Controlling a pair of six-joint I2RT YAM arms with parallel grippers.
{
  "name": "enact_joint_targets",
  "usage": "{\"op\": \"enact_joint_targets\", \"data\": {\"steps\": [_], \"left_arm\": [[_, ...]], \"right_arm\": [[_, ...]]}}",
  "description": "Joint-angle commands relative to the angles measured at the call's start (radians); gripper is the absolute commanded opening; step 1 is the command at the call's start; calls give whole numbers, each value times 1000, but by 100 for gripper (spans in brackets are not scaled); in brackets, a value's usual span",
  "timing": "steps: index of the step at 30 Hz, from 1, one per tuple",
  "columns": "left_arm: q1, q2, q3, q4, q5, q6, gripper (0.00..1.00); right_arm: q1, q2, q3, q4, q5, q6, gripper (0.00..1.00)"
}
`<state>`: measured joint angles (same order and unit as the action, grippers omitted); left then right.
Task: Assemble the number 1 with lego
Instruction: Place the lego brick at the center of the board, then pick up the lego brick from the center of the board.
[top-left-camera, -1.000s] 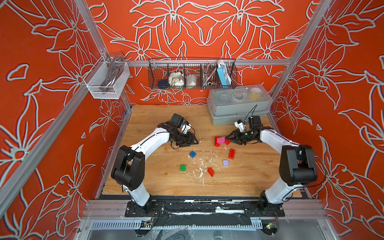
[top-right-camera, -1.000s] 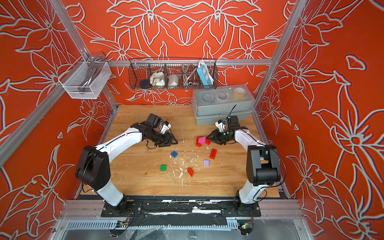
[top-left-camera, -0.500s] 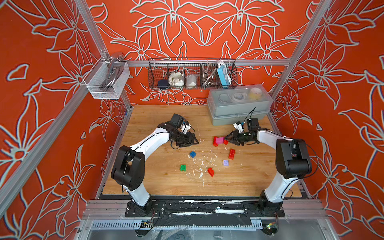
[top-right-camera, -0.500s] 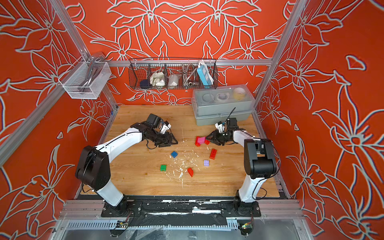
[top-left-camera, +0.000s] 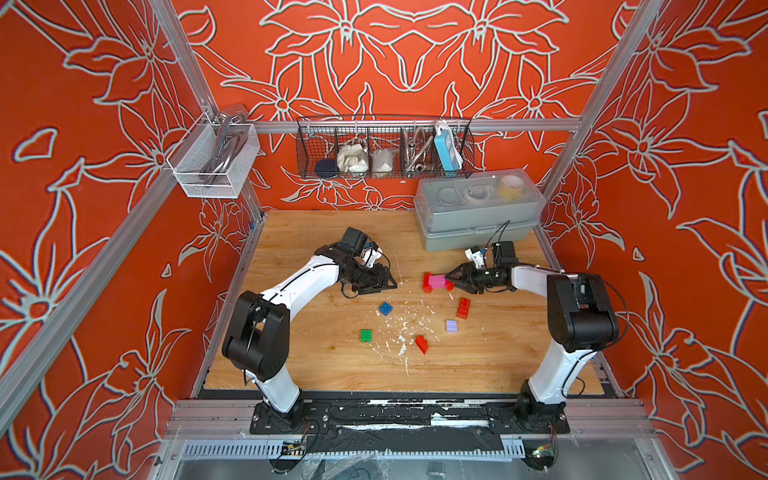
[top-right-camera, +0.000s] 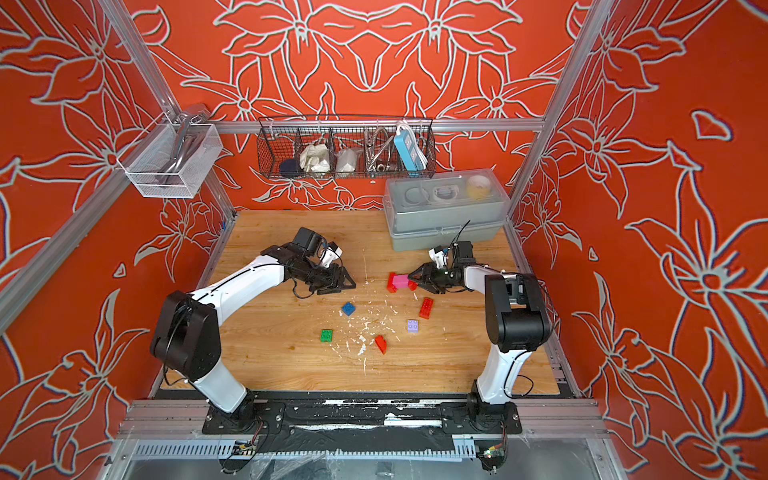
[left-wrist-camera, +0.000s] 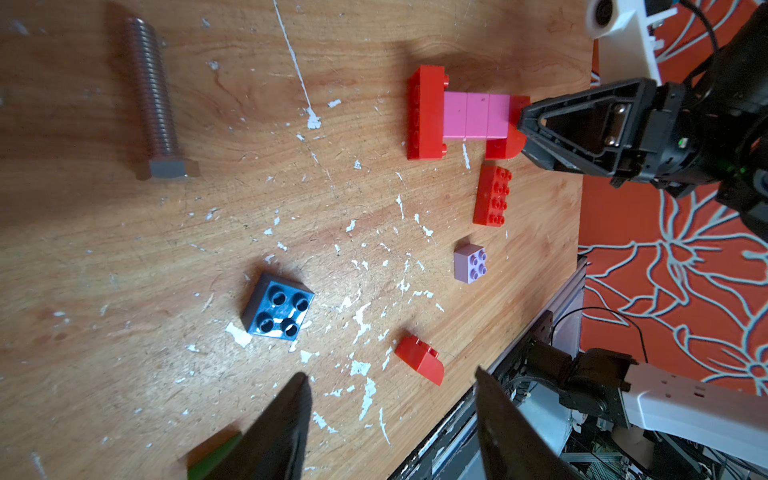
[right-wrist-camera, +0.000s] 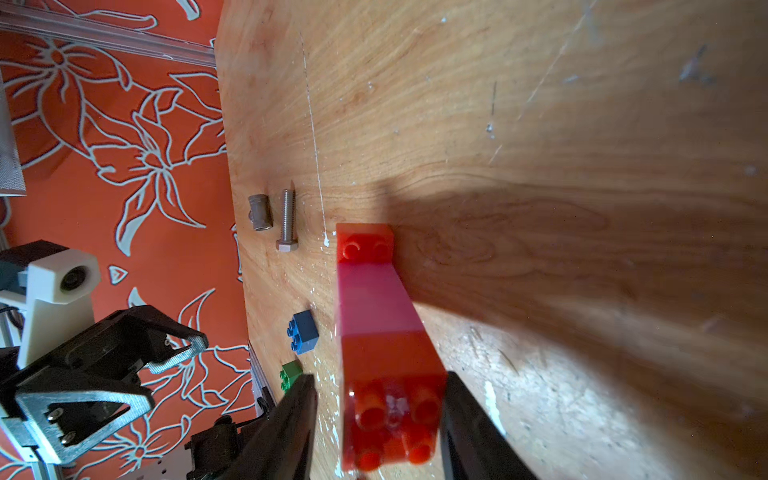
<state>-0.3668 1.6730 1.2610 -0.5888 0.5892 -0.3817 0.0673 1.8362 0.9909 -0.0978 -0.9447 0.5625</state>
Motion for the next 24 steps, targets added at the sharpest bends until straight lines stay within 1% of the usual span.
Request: {"op": "enact_joint_targets", "data": {"steps": [1,6,10,14,16,21,24], "left_arm": [[-4,9,-4,2,11,15,62],[-5,13,-3,2,11,16,62],[-6,19,-5,2,8,16,62],[-8,22,-7,2,-8,12,62],[-11,19,-9,1,-21,10,62],[-21,9,-3,-33,-111,11,62],[-36,-5,-9,-44,-154,14,62]], "right_arm": [[-5,35,-21,78,-15,42,52],[-5,63,-26,95,25,68,54],[-5,40,-17,9,138,25,56],[-4,-35,-17,-112,316,-43,59],[-5,-75,-19,-166,383,-73,61],[0,-202,-30,-330,559,-154,62],[14,-290,-49,-405,625,-190,62]]}}
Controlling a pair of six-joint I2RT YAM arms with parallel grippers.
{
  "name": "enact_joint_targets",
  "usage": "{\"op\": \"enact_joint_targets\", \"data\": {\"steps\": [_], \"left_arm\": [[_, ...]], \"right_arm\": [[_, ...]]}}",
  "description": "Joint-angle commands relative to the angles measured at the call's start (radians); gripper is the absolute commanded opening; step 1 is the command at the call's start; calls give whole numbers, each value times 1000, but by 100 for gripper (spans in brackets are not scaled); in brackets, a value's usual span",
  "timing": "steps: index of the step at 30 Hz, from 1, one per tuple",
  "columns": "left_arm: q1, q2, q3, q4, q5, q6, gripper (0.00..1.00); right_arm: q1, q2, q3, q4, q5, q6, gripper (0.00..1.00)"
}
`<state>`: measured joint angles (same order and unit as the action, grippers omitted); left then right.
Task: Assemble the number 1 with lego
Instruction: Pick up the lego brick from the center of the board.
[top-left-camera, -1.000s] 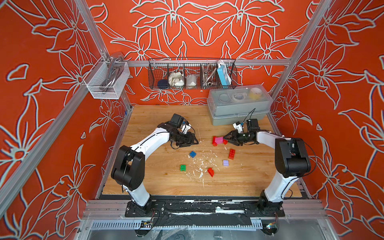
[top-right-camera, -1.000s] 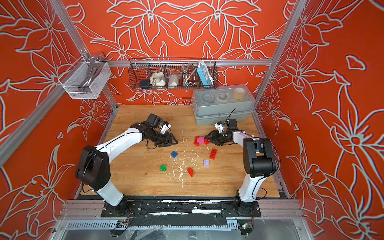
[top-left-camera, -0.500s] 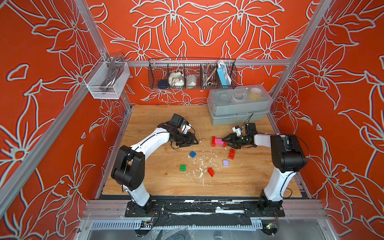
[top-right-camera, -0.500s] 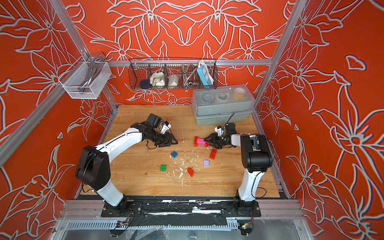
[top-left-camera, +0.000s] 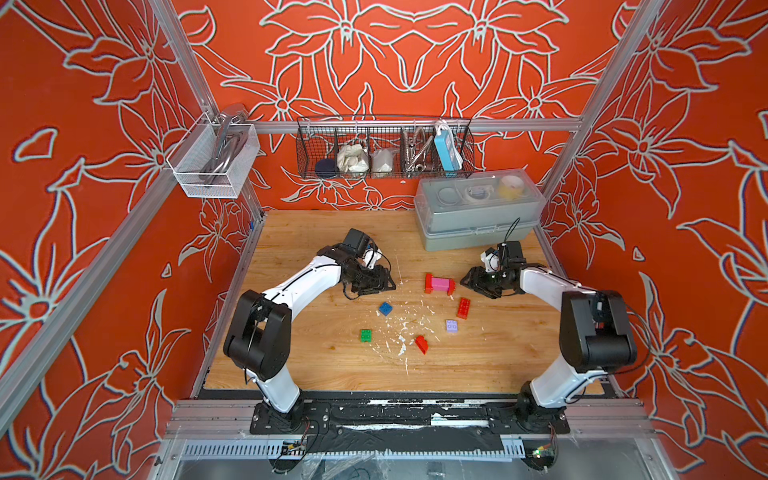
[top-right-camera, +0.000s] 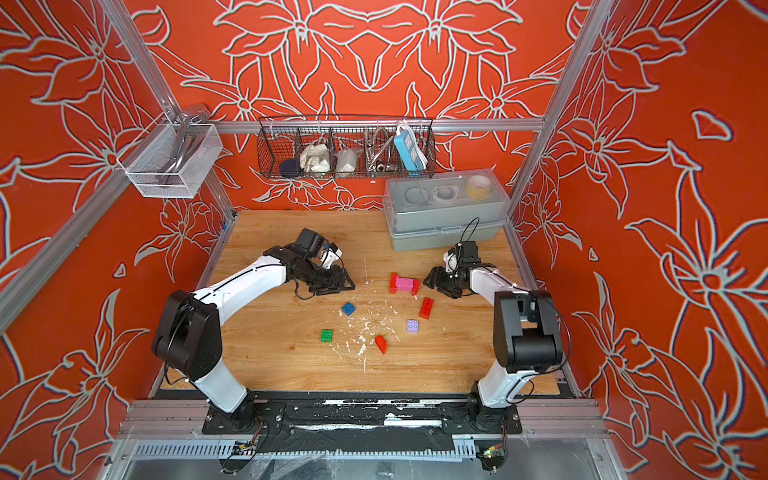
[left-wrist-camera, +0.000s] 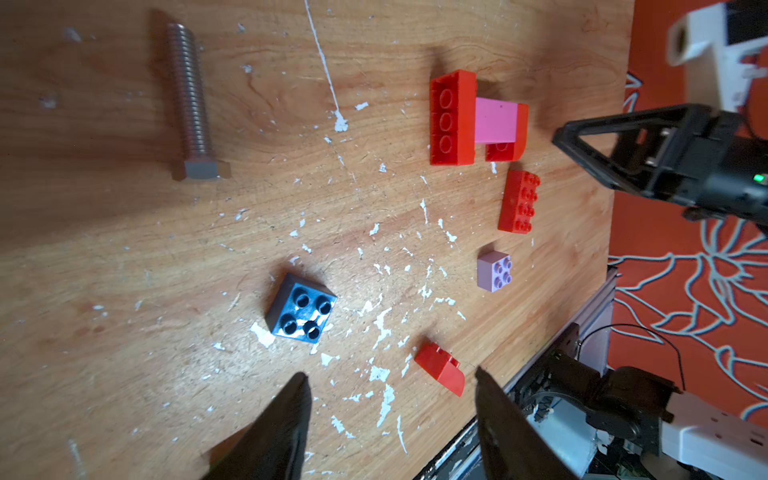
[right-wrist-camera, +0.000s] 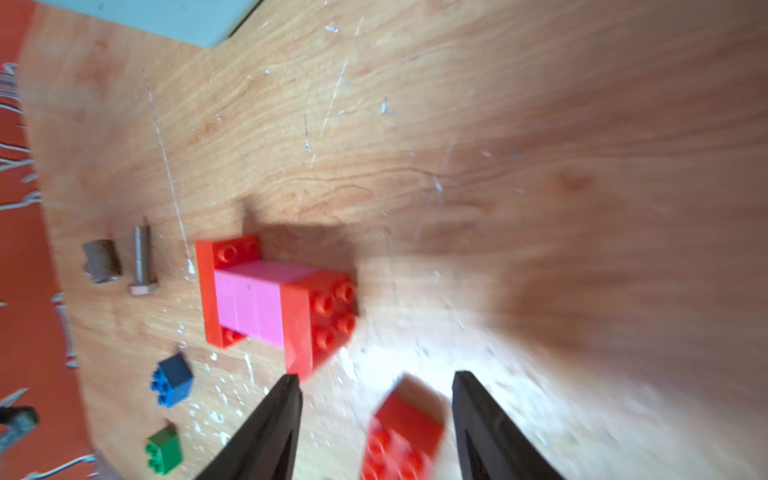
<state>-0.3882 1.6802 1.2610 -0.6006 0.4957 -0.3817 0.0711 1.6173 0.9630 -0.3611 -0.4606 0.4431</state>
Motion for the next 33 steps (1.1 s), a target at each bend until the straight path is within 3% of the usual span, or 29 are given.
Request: {"op": "enact_joint_targets", "data": {"steps": [1,8,14,19,25,33], "left_arm": [[-20,-19,-11,-33,-72,16,62],[-57,-85,-52,-49,-135,-32,62],[-82,-160,-155,6,-153,-99,63],[-83,-208,-194,1,-149,-94,63],[-83,-233,-205,-22,-149,-74,64],[-81,-234,-194,-52,-140,-25,65]], "right_arm": [[23,-107,-26,-172,157,-80,61],[150,-291,-50,-346,298,-90,56],[221,-318,-58,-404,309,-28,68],[222,-269,-69,-369,288,16,71],[238,-164,-56,-302,264,46,60],[258,-50,-37,-235,276,101,61]]}}
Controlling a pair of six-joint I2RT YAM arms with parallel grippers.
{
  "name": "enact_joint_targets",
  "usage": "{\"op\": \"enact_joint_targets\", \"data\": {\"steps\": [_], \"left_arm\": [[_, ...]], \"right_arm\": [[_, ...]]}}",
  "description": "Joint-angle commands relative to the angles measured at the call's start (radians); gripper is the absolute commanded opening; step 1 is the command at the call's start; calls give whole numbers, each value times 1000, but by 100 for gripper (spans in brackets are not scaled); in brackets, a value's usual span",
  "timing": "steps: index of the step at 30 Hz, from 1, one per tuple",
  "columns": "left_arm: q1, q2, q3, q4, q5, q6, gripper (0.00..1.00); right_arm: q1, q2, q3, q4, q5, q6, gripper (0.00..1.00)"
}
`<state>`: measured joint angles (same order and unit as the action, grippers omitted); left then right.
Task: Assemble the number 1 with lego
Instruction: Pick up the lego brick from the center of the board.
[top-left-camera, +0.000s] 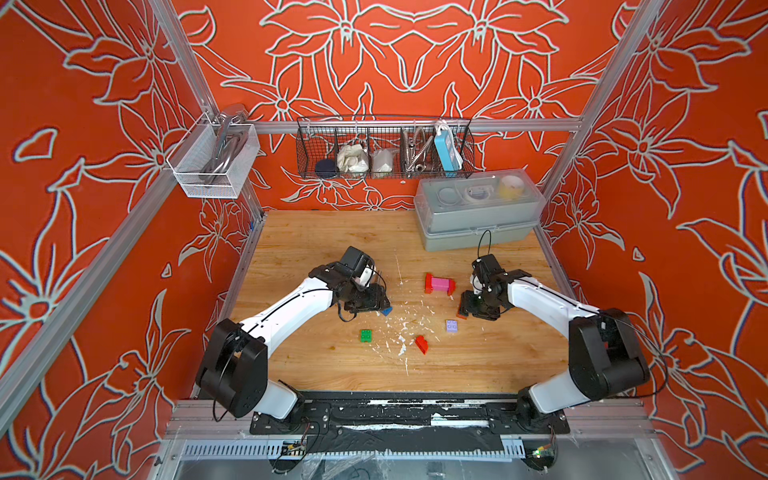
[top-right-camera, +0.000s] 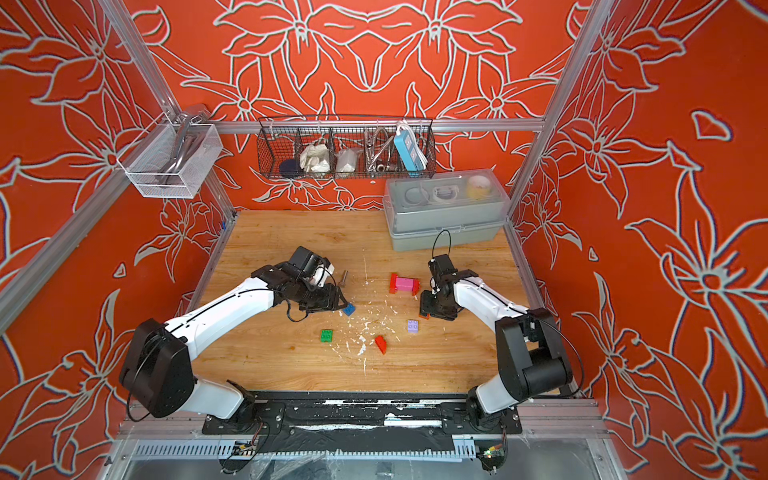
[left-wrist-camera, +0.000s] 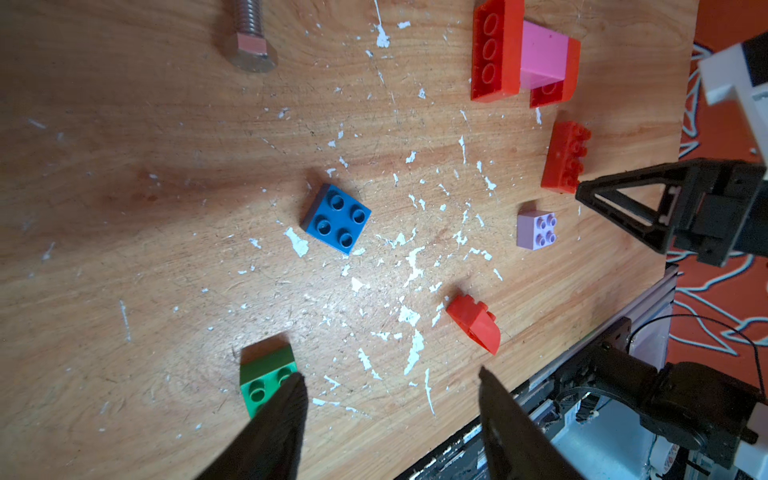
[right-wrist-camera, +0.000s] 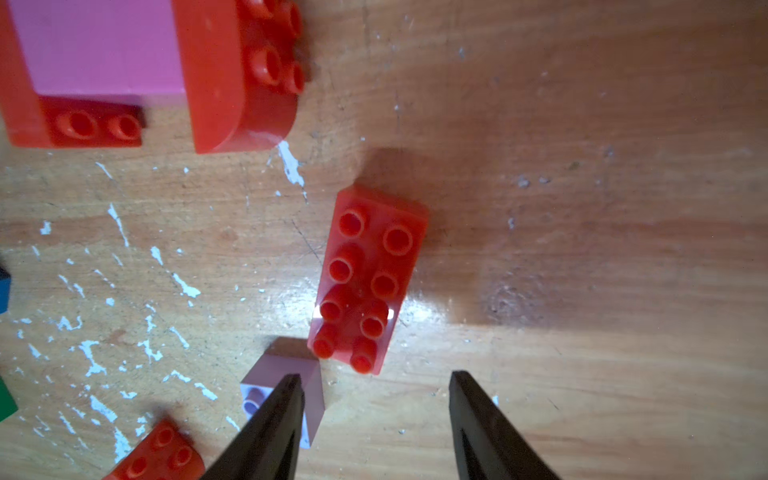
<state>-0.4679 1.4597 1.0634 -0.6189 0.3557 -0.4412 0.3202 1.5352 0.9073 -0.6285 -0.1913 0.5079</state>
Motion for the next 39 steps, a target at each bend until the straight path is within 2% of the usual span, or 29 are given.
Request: {"op": "enact_joint_targets", "data": {"steps": [1,7,16,25,29,32,35,39], "left_arm": [[-2,-11,4,-36,6,38,65],[-2,-12,-19,-12,21,30,65],[0,-24,-4,-10,38,36,65],[9,-35,-3,-20,53,49,65],[12,-31,5,-36,55,61,65],[22,-20,10,-44,88,64,65],[48,-15,2,-34,159,50,65],[62,-22,-15,-24,143,54,65]], "right_arm": [[12,44,21,39,9,44,62],[20,89,60,45,34,67,63],[29,158,117,20,83,78,53],[55,168,146,-33,113,23,27],[103,131,191,-101,126,-49,19],[160,128,274,-173,131,-150,19],[212,162,365,-219,86,-262,20],[276,236,463,-241,51,-360,21]]}}
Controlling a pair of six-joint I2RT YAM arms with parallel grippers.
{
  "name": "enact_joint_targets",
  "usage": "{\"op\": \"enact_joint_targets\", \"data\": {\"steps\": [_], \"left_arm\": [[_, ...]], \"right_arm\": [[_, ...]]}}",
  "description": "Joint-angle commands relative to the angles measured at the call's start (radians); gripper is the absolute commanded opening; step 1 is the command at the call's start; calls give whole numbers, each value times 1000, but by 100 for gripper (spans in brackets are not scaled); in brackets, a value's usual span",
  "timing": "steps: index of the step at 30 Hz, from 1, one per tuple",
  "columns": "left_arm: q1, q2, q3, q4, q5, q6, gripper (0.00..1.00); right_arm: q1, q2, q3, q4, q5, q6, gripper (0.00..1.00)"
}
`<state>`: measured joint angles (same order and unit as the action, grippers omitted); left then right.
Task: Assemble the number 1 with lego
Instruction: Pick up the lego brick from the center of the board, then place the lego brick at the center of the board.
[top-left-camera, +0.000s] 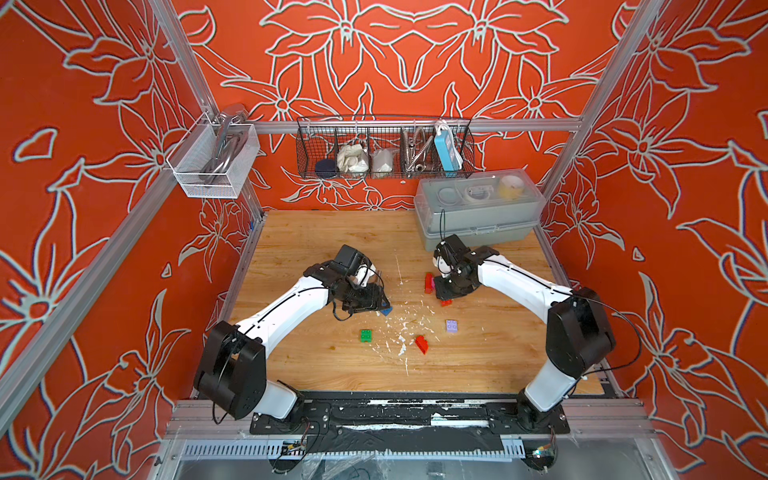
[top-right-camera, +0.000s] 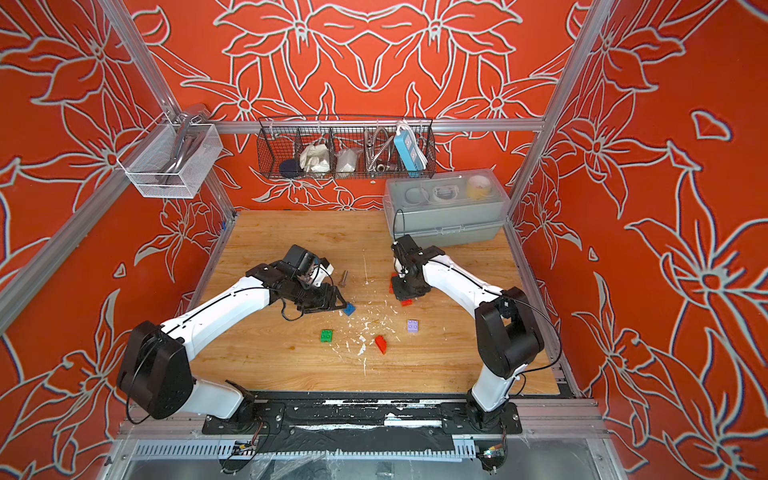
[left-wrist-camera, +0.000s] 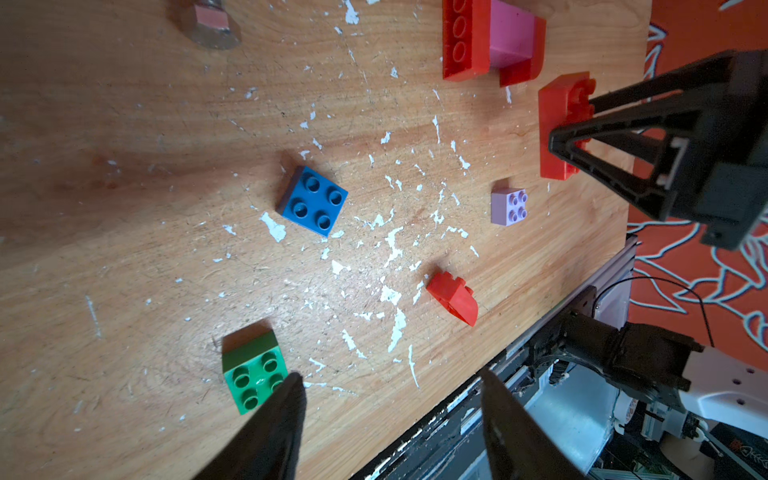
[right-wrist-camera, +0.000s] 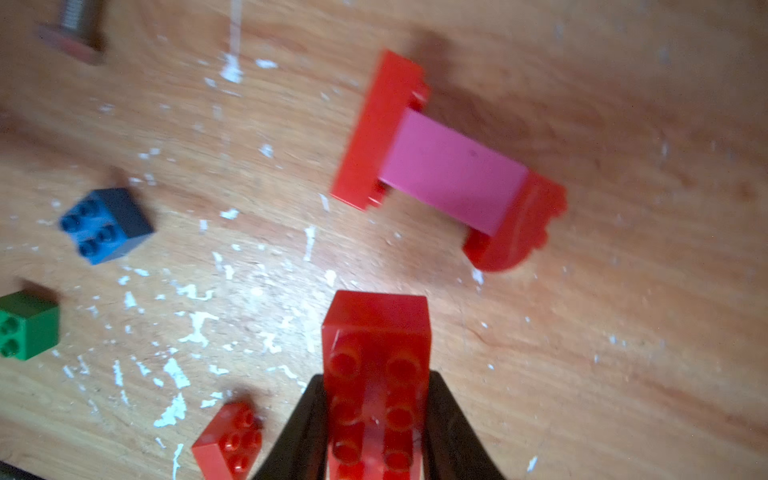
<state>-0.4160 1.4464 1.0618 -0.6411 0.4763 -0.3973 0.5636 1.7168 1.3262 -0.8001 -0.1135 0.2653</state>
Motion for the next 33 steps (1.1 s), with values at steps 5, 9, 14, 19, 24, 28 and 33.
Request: {"op": "enact_joint_targets", "data": {"steps": [5,9,14,19,24,28,33], "left_arm": [[20,-10,-25,-3,28,14,66],[39,-14,-32,0,31,14,65],[76,-21,-34,9,40,2,65],[90,-45,-39,8,10,10,65],[94,-41,-39,7,10,10,65],[102,-43,-34,7,7,9,65],[111,-52,-34,8,3,8,65]], "right_arm": [[101,152,120,-70,-24,-131,22],[153,218,153,-63,3,-134,25],[184,275,185,-76,11,-135,28],[190,299,192,-74,-6,-132,34],[190,302,187,-68,-9,-117,51],[194,259,156,-56,3,-98,56],[221,173,107,-24,5,-78,53]]}}
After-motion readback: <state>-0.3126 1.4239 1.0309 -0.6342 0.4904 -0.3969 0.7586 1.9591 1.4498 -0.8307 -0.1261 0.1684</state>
